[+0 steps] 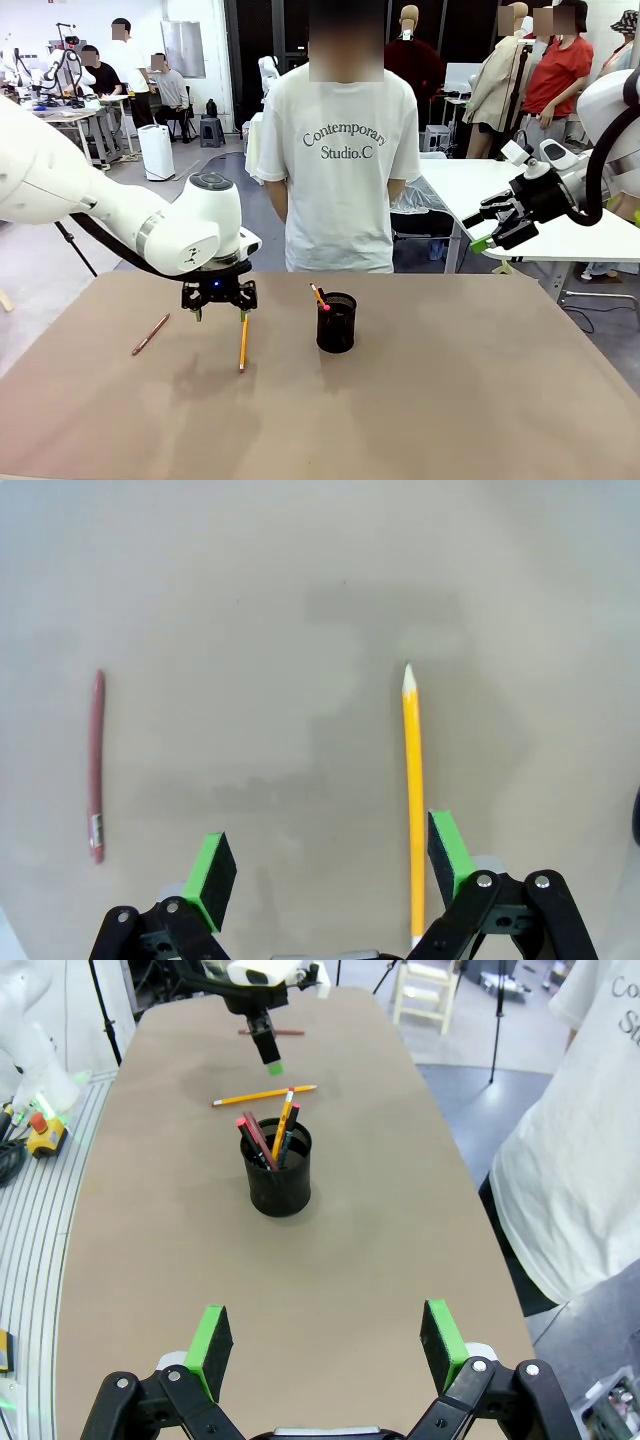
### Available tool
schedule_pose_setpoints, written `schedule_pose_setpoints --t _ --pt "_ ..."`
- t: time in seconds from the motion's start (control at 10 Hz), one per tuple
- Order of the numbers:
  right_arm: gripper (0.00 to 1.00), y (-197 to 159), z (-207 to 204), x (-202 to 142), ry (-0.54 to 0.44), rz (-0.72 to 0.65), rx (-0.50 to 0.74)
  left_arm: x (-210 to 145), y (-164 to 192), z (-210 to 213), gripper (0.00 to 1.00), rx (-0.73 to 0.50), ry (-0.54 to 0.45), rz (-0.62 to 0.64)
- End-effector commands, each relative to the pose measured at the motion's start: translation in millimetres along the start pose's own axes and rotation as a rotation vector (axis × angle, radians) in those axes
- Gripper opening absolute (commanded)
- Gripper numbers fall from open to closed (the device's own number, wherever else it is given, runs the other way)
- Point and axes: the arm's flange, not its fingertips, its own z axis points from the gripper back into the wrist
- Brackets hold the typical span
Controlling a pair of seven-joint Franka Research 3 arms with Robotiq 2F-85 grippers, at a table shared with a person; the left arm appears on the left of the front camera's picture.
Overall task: Place the pens into the pen holder.
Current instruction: Pick up a writing instrument from the table and place it into the Pen holder.
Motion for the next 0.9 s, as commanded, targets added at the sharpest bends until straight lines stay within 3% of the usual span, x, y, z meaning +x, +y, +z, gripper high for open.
schedule_pose_setpoints --t 0.0,0.5,0.8 --pt "1.0 -1 1 3 0.015 -0.011 -0.004 12 -14 -8 1.0 -0.015 -0.01 0.033" --pt "1.0 -1 1 3 0.015 -0.011 -0.004 17 -17 -13 1.0 -0.156 0.127 0.058" --pt "1.0 -1 1 3 0.015 -0.011 -0.004 16 -8 -15 1.0 -0.207 0.185 -0.017"
